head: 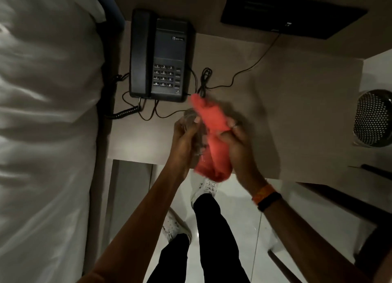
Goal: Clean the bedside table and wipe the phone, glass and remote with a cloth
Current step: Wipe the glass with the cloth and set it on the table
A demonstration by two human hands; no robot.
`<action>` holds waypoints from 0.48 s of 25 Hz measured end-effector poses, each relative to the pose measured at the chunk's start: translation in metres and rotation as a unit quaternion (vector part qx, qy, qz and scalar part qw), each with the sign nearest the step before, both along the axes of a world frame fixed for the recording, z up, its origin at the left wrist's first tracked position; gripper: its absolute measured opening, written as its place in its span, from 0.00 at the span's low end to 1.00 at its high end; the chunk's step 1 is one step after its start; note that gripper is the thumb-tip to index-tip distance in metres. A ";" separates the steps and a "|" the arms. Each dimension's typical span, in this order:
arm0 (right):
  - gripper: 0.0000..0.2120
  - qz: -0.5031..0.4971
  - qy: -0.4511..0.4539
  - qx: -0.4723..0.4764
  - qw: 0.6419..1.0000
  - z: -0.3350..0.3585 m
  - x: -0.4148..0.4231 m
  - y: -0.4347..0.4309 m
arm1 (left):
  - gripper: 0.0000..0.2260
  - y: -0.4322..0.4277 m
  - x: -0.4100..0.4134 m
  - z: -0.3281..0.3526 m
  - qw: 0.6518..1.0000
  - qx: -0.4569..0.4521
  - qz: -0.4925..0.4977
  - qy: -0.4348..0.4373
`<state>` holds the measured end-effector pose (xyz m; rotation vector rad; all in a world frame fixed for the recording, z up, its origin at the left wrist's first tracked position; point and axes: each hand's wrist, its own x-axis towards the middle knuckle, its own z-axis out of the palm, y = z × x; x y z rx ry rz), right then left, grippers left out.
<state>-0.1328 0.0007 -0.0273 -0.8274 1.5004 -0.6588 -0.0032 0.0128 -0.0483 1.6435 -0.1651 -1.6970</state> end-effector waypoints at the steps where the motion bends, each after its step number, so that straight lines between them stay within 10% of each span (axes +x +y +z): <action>1: 0.19 0.032 -0.027 0.013 0.999 0.013 0.011 0.003 | 0.19 -0.005 0.001 0.002 1.000 -0.011 0.001 -0.016; 12: 0.19 0.065 -0.024 0.034 0.997 0.036 0.034 0.015 | 0.17 -0.013 0.005 0.014 0.998 -0.017 0.055 -0.020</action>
